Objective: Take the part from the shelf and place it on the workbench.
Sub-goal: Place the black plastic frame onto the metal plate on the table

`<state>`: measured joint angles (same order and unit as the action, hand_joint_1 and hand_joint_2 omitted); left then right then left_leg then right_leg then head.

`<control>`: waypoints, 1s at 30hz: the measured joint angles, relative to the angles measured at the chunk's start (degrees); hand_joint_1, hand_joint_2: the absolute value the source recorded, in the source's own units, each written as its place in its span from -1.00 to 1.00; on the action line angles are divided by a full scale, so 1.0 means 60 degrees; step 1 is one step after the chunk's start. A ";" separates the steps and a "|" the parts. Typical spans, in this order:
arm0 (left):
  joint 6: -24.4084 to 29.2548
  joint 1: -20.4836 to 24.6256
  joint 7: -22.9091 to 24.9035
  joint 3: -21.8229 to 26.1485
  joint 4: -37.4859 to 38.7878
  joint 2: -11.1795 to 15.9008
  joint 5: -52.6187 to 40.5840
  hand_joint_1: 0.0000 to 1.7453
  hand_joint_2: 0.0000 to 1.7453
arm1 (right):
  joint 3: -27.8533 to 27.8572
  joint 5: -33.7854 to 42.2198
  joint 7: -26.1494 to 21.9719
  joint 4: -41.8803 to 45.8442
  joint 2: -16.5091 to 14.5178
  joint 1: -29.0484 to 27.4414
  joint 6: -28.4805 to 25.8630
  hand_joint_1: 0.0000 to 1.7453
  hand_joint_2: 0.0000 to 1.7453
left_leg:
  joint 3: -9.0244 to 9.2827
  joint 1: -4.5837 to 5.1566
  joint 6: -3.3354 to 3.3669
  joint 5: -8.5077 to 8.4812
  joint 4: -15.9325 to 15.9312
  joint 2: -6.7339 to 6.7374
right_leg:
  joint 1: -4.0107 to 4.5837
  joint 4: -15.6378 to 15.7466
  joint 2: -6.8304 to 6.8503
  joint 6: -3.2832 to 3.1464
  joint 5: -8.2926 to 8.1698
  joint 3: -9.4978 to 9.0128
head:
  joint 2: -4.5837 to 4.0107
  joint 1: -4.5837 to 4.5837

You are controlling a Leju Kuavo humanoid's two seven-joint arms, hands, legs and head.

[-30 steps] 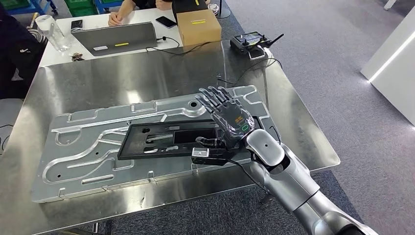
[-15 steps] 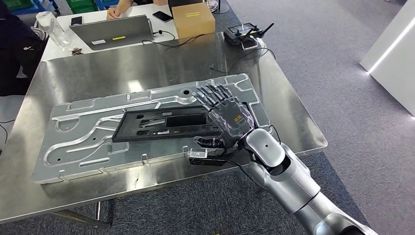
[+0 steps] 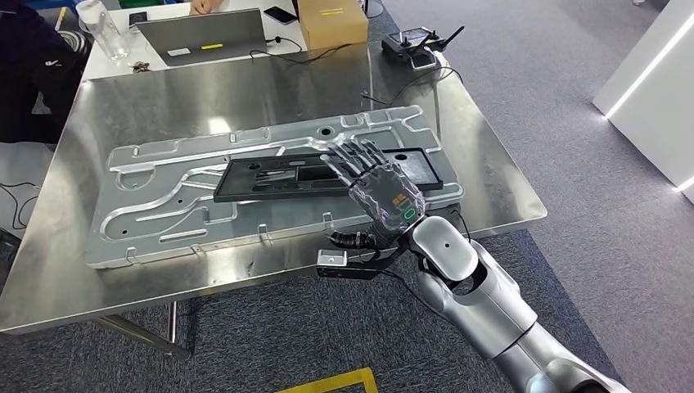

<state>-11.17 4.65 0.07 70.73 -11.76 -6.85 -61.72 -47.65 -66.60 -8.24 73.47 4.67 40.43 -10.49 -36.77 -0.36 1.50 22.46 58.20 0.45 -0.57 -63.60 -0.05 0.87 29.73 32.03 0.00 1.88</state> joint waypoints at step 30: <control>-0.0001 0.0008 0.0086 0.0004 0.0004 0.0054 -0.0029 -1.00 -1.00 | -0.0004 0.0032 0.0113 0.0050 0.0256 -0.0220 -0.0022 -1.00 -1.00 | 0.0135 0.0079 0.0084 0.0144 -0.0025 0.0012 | 0.0023 -0.0605 0.0019 -0.0089 -0.0221 0.0426 | 0.0000 -0.0014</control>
<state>-11.17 4.70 0.58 70.75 -11.74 -6.52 -61.89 -47.67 -66.41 -7.56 73.77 6.21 39.11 -10.62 -35.97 0.12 2.00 23.32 58.06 0.52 -0.43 -67.23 0.07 0.33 28.40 34.59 0.00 1.79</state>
